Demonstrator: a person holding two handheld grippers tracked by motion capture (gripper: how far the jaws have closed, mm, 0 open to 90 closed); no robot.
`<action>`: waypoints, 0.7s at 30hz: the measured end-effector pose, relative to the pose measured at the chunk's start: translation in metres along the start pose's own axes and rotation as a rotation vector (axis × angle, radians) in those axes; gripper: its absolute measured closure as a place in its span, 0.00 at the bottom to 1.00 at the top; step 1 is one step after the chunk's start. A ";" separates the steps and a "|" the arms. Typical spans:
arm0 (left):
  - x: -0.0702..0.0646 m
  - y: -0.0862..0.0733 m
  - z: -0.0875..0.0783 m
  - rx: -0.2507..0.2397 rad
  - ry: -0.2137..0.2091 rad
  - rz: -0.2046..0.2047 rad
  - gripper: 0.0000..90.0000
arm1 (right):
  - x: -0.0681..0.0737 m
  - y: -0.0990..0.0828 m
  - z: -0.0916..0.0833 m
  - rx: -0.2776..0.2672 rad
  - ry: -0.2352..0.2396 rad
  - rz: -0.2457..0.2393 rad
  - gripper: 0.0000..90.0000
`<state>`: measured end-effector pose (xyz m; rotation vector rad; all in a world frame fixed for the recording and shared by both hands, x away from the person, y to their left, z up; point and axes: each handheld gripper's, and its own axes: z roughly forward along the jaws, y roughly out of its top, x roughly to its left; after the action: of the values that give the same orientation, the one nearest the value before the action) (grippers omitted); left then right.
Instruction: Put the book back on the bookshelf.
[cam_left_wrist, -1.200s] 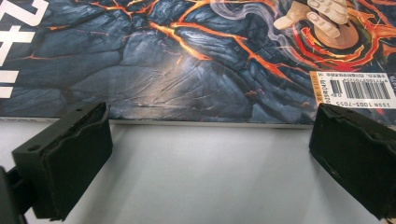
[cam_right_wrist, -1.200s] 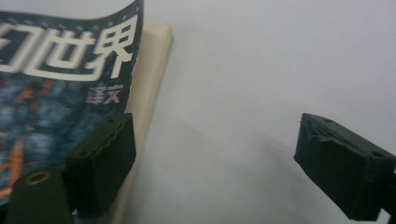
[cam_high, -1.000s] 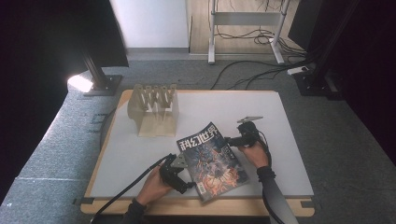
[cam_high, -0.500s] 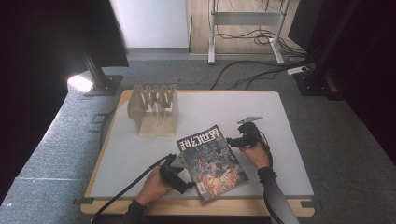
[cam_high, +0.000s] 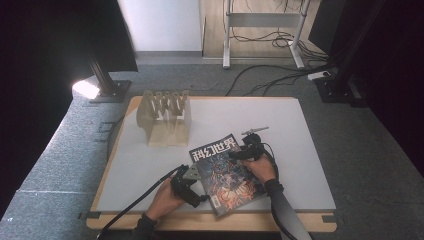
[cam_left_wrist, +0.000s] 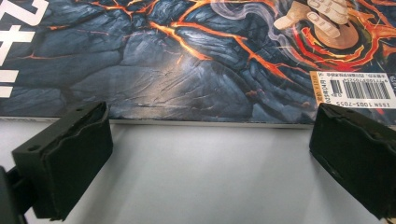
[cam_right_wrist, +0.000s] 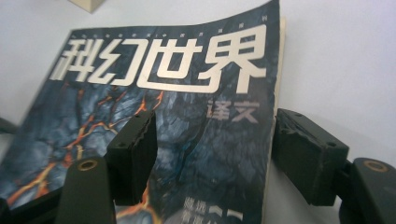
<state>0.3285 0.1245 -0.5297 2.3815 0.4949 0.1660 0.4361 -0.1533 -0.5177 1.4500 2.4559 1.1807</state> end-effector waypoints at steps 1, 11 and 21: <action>0.000 0.000 0.000 0.000 0.000 0.000 0.00 | 0.000 0.000 0.000 0.000 0.000 0.000 0.35; 0.000 0.000 0.000 0.001 0.001 -0.003 0.00 | -0.005 -0.011 -0.017 -0.025 0.140 0.060 0.51; -0.001 0.000 0.000 0.001 0.007 0.000 0.00 | 0.000 0.008 0.002 0.045 0.087 -0.053 0.74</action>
<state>0.3281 0.1239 -0.5298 2.3827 0.4984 0.1742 0.4427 -0.1504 -0.5140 1.3633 2.5768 1.2109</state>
